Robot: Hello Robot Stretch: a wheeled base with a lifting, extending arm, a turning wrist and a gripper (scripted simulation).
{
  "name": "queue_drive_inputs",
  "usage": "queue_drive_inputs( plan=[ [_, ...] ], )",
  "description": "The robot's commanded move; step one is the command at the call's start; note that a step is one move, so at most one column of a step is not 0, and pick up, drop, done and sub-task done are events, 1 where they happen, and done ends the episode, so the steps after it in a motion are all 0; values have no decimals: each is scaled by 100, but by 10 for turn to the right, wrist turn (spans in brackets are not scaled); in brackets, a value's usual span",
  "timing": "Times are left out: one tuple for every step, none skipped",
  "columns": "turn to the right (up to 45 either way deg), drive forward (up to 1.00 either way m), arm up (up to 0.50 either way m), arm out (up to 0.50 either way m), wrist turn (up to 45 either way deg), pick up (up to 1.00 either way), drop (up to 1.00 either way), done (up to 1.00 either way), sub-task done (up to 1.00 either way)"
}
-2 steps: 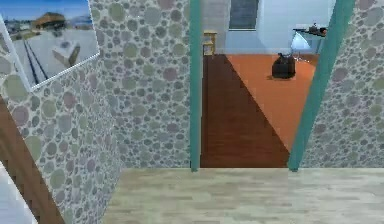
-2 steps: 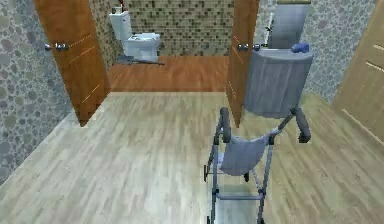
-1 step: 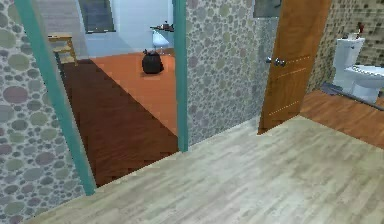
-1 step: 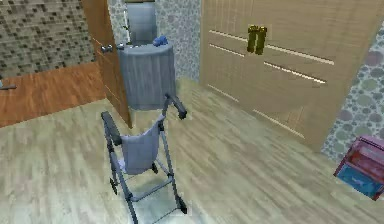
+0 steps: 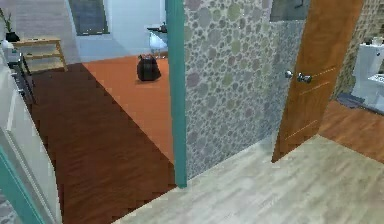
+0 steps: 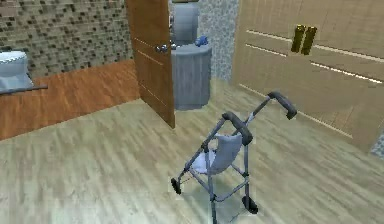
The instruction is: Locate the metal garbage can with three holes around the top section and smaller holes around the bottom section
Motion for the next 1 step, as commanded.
queue_drive_inputs(
  plan=[
    [450, 0, 0, 0, 0, 0, 0, 0, 0]
  ],
)
